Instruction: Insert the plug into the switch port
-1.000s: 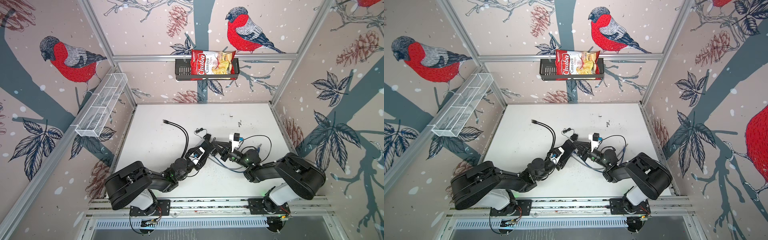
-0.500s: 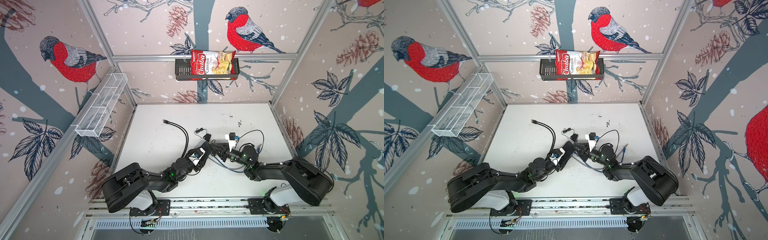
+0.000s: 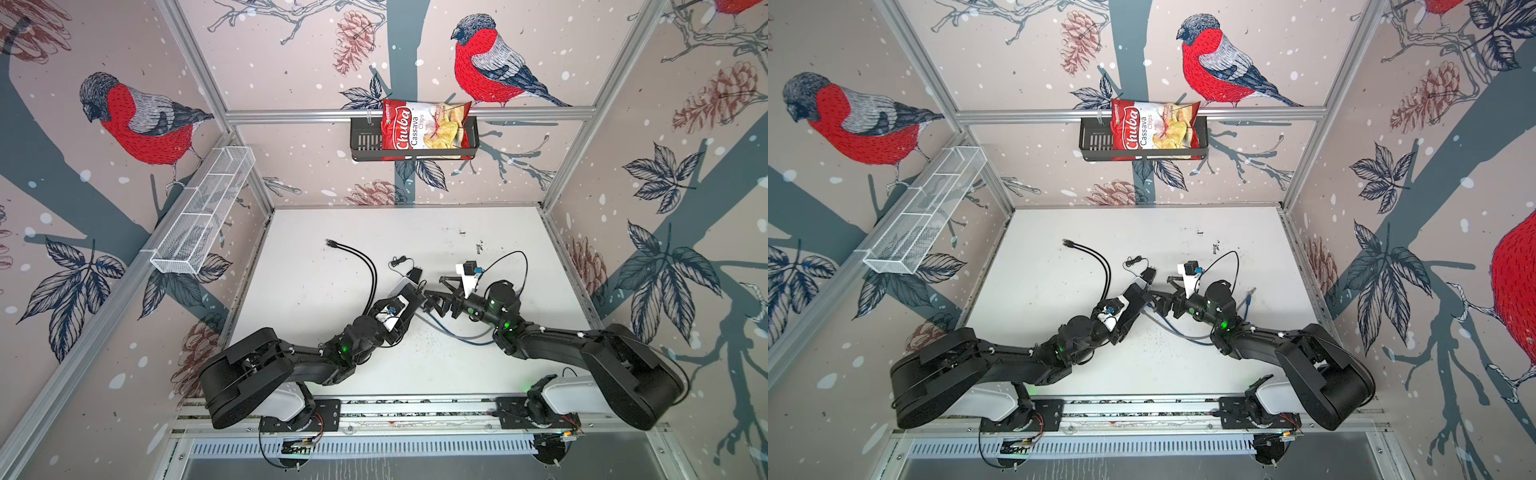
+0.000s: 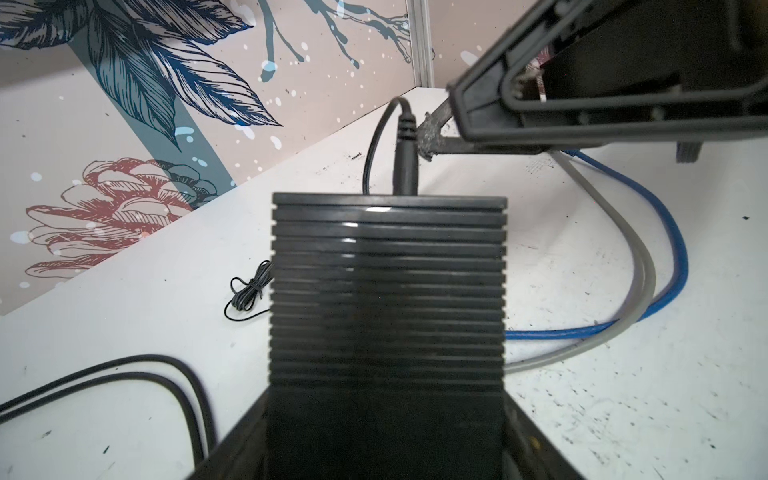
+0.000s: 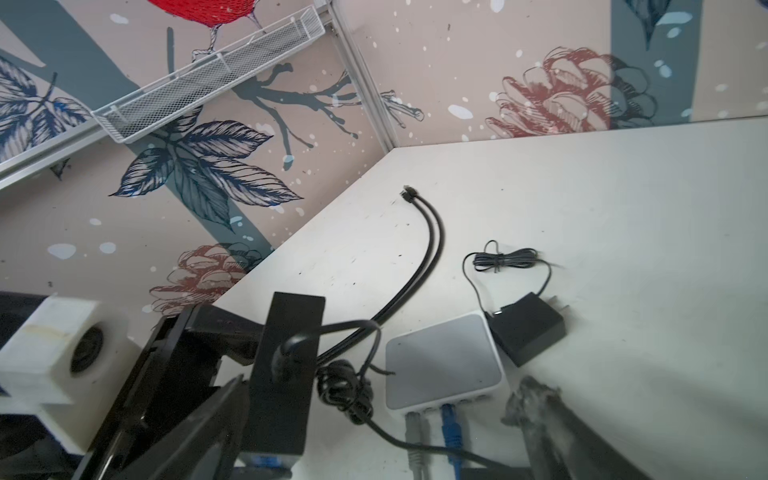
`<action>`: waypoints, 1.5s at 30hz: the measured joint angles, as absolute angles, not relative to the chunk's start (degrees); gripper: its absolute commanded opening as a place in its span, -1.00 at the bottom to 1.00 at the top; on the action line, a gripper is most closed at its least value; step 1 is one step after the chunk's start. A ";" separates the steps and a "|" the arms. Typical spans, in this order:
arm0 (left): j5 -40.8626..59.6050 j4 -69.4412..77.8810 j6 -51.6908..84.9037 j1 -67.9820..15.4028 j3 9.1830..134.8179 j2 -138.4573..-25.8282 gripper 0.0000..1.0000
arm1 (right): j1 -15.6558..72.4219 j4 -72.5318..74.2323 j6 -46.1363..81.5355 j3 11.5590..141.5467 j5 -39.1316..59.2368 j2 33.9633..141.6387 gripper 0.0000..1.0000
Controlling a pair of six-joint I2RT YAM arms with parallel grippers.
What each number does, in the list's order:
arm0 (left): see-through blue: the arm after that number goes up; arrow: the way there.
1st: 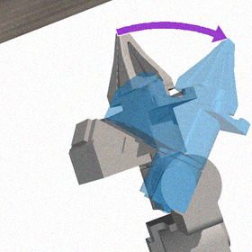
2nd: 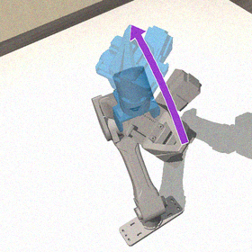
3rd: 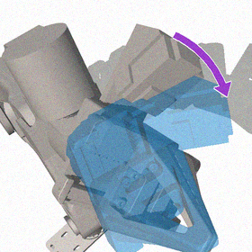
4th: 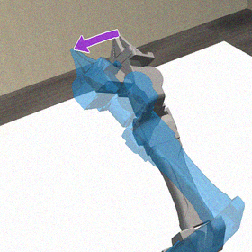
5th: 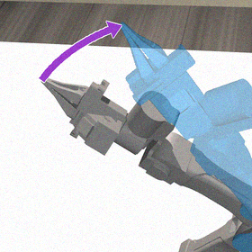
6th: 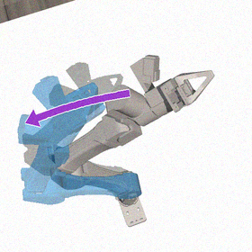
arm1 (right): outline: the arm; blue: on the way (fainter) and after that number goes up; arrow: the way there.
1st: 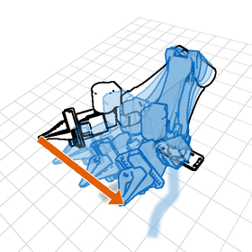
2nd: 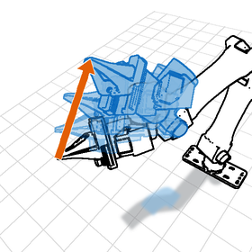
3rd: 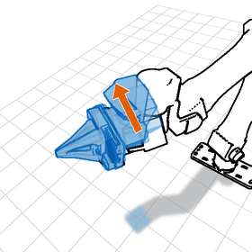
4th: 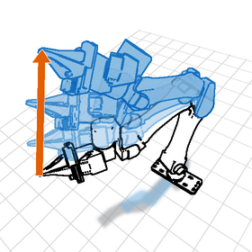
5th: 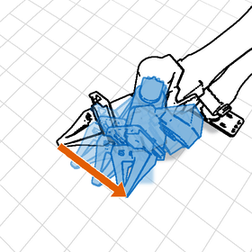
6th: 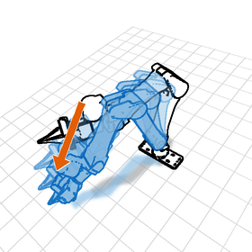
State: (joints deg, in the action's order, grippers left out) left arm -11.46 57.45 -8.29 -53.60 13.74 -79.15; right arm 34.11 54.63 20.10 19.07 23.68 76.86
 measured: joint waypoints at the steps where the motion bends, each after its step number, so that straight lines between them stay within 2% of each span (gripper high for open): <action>1: -12.10 56.71 -7.86 -53.60 13.74 -78.74 -0.37 | 33.58 52.51 19.25 19.44 22.92 76.42 0.99; 8: -13.26 49.63 -5.96 -53.60 15.44 -75.88 -0.37 | 32.99 41.60 16.43 19.90 16.32 75.92 0.99; 14: -14.81 43.22 -4.08 -53.60 15.90 -72.38 -0.36 | 29.21 36.53 23.40 17.78 7.84 70.70 0.99; 20: -15.97 31.99 -0.49 -53.60 20.36 -69.14 -0.36 | 31.73 31.07 21.82 19.68 2.90 69.01 0.99; 33: -20.56 16.23 7.49 -53.63 22.20 -61.80 -0.33 | 49.36 17.50 11.66 27.46 -6.63 79.11 0.99; 45: -21.47 7.62 10.70 -53.63 23.75 -61.17 -0.33 | 53.15 14.52 10.46 32.69 -11.64 90.17 0.99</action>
State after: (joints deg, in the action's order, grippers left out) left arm -21.47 7.62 10.70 -53.63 23.75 -61.17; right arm 53.15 14.52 10.46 32.69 -11.64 90.17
